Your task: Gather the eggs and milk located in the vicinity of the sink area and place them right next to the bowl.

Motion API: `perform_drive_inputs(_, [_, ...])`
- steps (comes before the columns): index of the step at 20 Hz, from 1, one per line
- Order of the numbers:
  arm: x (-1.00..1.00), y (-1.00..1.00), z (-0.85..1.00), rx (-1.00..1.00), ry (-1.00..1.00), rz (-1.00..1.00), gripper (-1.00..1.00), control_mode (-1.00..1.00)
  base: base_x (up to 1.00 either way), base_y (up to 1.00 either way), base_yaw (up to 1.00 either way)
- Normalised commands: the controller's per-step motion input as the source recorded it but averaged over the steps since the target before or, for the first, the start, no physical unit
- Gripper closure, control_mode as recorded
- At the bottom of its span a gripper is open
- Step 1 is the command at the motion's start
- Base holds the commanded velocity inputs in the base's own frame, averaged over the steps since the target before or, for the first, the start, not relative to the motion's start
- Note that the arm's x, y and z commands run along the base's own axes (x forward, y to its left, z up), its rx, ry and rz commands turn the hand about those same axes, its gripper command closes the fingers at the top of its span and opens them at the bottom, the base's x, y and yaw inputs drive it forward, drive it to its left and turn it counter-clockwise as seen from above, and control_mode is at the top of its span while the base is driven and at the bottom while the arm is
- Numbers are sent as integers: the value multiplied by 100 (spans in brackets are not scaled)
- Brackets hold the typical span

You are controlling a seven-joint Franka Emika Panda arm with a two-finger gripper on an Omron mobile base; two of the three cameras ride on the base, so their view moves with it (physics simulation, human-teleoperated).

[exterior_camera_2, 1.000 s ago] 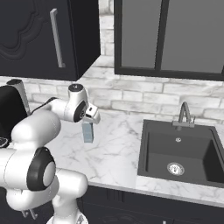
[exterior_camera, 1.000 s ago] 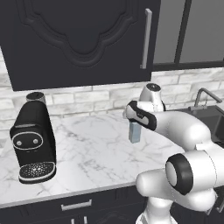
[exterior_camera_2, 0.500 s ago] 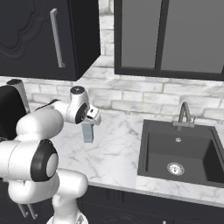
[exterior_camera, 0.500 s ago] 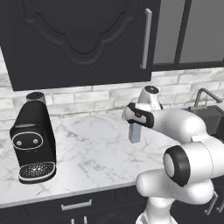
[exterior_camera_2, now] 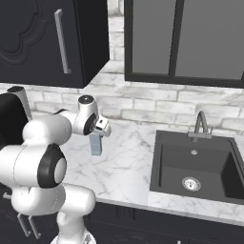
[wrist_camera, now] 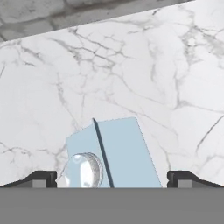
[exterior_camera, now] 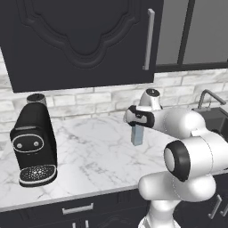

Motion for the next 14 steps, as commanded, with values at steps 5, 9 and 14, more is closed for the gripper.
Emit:
perform_drive_inputs(5, [1,0,-16,0,0,0,-100,-100,0,0,0])
perform_drive_inputs(9, [0,0,-19,0,0,0,100,-100,0,0,0])
perform_drive_inputs(14, [-2,0,-23,0,0,0,100,-100,0,0,0])
